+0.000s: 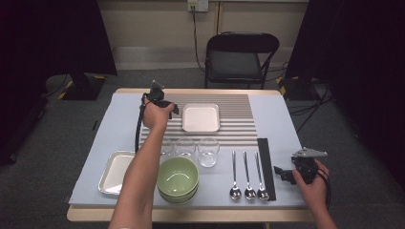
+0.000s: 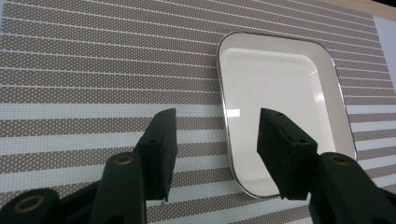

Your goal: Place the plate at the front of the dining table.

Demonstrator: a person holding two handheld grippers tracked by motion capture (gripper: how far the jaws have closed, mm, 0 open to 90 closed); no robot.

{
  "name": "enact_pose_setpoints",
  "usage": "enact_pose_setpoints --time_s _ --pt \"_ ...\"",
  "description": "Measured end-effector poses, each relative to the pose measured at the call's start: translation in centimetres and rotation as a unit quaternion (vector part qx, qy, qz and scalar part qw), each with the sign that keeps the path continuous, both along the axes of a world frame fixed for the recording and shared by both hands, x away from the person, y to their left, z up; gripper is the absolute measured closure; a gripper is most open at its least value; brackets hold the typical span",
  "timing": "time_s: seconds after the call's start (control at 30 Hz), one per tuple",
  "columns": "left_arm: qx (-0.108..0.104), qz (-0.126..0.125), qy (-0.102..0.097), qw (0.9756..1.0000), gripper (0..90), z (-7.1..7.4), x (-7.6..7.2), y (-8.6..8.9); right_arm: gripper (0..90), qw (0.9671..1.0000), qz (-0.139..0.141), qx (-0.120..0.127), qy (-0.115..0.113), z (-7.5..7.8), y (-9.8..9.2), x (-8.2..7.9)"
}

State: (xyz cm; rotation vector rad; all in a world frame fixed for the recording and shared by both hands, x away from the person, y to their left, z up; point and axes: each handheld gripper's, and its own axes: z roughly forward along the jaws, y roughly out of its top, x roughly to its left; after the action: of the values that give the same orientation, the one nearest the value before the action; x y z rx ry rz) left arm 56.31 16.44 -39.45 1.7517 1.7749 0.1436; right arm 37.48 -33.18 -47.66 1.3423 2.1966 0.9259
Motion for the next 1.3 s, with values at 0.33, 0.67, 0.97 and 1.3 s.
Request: enact_pose_setpoints --time_s 0.33,0.67,0.97,1.3 --pt "-0.018 0.006 -0.008 0.9998 43.4 0.6 -0.9 1.4 12.5 1.0000 0.000 0.000 0.000 0.0 0.0 0.0" --pt "-0.019 0.005 -0.014 0.9997 38.4 0.8 -1.5 2.3 12.5 1.0000 0.001 0.001 0.001 0.0 0.0 0.0" --pt "-0.020 0.000 -0.016 0.9997 31.6 0.7 -2.2 2.9 12.5 1.0000 0.001 0.000 0.001 0.0 0.0 0.0" --pt "-0.034 -0.006 -0.023 0.9992 26.4 1.4 -3.0 3.6 12.5 1.0000 0.001 0.000 0.000 0.0 0.0 0.0"
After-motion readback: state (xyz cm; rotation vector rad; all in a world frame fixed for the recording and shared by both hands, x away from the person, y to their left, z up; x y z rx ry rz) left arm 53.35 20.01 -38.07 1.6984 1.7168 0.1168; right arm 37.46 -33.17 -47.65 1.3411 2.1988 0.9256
